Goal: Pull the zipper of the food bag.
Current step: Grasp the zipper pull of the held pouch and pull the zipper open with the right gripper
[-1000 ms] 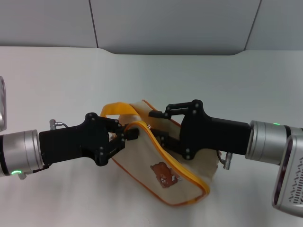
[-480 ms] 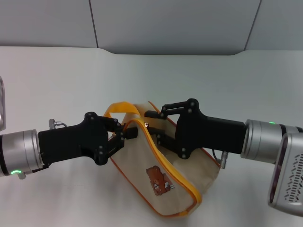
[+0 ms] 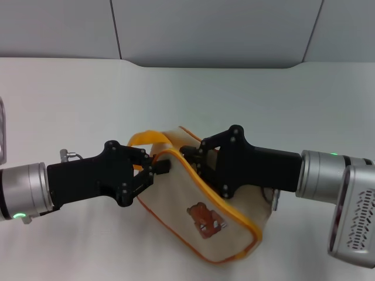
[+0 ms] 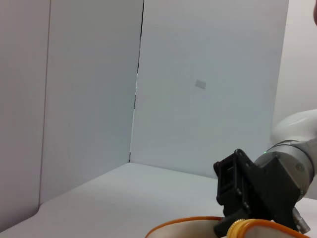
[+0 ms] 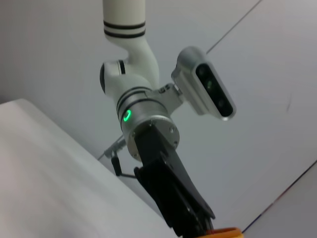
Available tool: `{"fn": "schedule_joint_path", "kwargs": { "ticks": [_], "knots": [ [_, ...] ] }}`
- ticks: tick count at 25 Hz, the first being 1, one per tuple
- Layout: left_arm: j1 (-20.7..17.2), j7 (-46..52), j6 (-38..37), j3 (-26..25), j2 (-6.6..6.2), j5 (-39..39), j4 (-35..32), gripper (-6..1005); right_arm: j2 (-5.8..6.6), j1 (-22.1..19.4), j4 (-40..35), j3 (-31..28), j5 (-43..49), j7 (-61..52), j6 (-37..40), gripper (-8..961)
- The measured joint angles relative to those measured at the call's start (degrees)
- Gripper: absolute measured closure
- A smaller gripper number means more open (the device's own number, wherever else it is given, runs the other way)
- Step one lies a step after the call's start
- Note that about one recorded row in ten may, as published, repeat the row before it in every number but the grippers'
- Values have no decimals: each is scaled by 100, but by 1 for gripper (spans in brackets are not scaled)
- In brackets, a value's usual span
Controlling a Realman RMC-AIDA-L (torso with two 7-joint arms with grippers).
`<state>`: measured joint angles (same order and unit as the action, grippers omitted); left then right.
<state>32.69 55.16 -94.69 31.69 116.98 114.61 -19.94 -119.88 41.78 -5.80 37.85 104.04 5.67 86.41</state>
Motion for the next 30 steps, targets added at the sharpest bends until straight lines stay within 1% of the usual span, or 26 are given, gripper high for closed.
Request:
{"fn": "schedule_joint_path", "kwargs": {
  "ticks": [4, 10, 14, 16, 19, 20, 21, 24, 25, 26, 30],
  "knots": [
    [-12, -3, -27, -4, 0, 1, -1, 927, 0, 49, 58, 16, 26, -8, -80, 919],
    [-49, -6, -27, -15, 6, 1, -1, 920, 0, 84, 51, 28, 50, -10, -83, 955],
    [-82, -6, -10, -40, 9, -5, -1, 915, 0, 80, 27, 54, 76, -12, -83, 955],
    [-108, -6, 9, -130, 9, -21, 0, 913, 10, 31, -25, 124, 119, -14, -83, 956],
    [-159, -6, 68, -371, 7, -29, -1, 910, 29, -128, -184, 343, 158, -77, -83, 956],
    [-177, -1, 116, -449, 3, -32, -1, 908, 35, -344, -471, 612, 160, -326, -61, 956],
    [-194, 12, 181, -530, 0, -35, -1, 907, 35, -344, -471, 612, 160, -326, -61, 956],
    [-236, 42, 335, -701, -6, -38, 8, 904, 23, -725, -1024, 960, 161, -816, 47, 955],
    [-258, 49, 436, -827, -17, -39, 35, 903, 23, -936, -1284, 1053, 161, -1011, 103, 955],
    [-258, 49, 436, -827, -17, -39, 35, 901, 23, -936, -1284, 1053, 161, -1011, 103, 955],
    [-276, 121, 575, -966, 0, -46, 51, 897, 38, -1212, -1502, 1067, 160, -1084, 127, 956]
  ]
}}
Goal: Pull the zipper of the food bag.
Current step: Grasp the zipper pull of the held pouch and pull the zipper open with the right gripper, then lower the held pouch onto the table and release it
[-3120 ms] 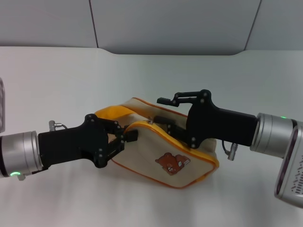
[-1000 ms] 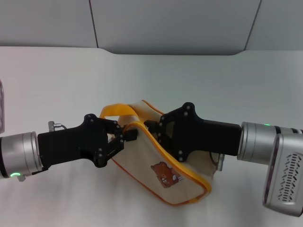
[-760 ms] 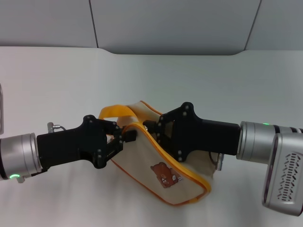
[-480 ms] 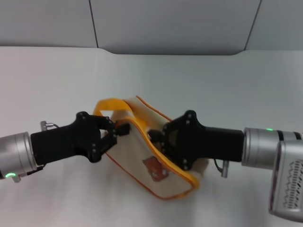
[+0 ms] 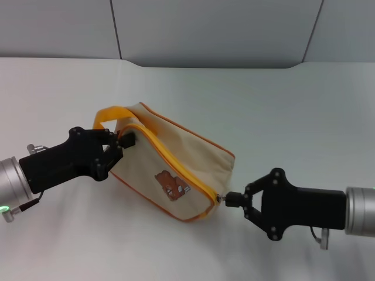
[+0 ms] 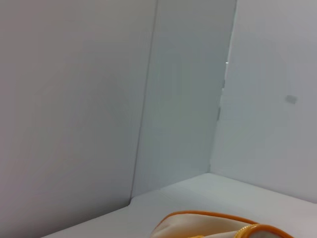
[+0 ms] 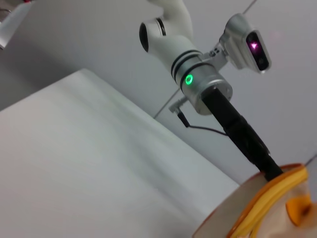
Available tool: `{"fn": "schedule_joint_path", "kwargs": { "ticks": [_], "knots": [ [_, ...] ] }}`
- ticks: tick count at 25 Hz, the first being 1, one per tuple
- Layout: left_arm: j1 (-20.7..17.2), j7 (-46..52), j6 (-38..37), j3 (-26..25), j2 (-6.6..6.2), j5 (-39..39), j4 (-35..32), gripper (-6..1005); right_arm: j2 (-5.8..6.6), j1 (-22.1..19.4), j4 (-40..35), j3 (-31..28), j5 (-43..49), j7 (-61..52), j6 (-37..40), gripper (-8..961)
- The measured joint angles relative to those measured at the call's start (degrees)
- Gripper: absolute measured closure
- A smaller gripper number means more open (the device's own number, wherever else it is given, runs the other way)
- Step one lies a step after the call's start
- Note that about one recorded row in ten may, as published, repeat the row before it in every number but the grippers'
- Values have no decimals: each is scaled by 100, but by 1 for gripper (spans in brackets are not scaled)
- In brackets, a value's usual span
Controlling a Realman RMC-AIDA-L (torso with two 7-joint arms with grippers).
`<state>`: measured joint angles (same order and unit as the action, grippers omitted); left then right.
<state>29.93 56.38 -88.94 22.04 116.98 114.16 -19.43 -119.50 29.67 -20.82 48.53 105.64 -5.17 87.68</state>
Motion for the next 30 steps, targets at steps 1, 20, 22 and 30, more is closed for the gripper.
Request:
{"fn": "schedule_joint_path", "kwargs": {
  "ticks": [1, 20, 22, 30],
  "knots": [
    [0, 0, 0, 0, 0, 0, 0, 896, 1, -36, -7, -25, -24, -2, 4, 955],
    [-415, -400, 358, -98, 184, -422, 989, 874, 105, -306, -3, -964, -627, -3239, 1059, 697],
    [-463, -593, 421, -106, 185, -457, 1122, 871, 156, -309, 1, -980, -629, -3582, 1134, 628],
    [-519, -616, 388, -84, 168, -443, 1166, 862, 227, -321, -34, -959, -575, -4350, 1185, 296]
  ]
}}
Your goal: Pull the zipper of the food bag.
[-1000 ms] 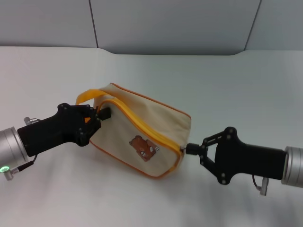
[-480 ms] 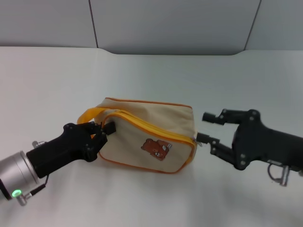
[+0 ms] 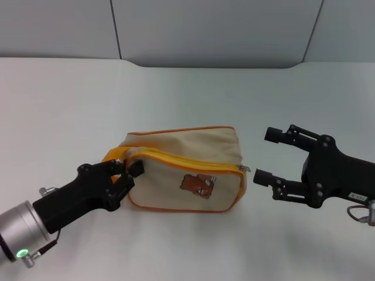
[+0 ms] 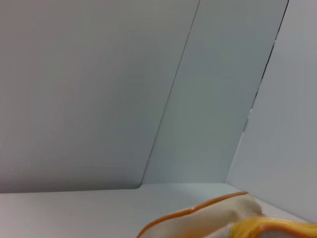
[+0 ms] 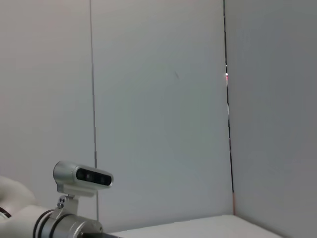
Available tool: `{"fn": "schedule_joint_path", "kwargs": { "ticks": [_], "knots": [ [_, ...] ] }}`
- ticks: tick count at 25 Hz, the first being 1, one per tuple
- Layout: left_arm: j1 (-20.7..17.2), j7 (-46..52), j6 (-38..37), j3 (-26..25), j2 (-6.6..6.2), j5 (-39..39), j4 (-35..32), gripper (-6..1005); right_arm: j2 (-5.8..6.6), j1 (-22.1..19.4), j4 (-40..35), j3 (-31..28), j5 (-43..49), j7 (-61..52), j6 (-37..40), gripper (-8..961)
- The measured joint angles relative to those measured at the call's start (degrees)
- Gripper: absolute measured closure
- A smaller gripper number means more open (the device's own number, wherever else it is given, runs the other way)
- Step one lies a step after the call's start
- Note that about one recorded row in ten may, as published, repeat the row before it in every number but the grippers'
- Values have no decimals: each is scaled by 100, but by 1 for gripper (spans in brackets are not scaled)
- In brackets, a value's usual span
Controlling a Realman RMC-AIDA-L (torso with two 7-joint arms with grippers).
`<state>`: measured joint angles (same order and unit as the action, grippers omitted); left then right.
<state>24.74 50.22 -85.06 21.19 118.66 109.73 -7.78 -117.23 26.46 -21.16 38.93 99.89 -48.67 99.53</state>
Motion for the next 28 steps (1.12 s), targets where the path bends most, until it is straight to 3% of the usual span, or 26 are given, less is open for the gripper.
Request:
{"fn": "schedule_joint_path", "kwargs": {
  "ticks": [4, 5, 7, 13, 17, 21, 28],
  "knots": [
    [-129, 236, -461, -22, -57, -9, -362, 857, 80, -1, -4, 50, 29, -278, 129, 137],
    [-240, 496, -881, -6, -102, 2, -779, 856, 126, -1, -10, 73, 118, -374, 228, 134],
    [-275, 590, -1101, 42, -142, 51, -949, 854, 142, 2, -15, 82, 199, -422, 281, 129],
    [-277, 657, -2351, 1145, -494, 298, -1284, 636, 146, 189, -93, 81, 1076, -642, 420, 122],
    [-221, 682, -2440, 1679, -492, 307, -1329, 388, 43, 294, -95, 79, 1463, -627, 336, 122],
    [-216, 641, -2398, 1788, -452, 329, -1376, 202, -4, 313, -93, 79, 1531, -615, 300, 122],
    [-215, 628, -2362, 1792, -442, 335, -1380, 202, -18, 316, -90, 79, 1538, -607, 295, 122]
  ]
}}
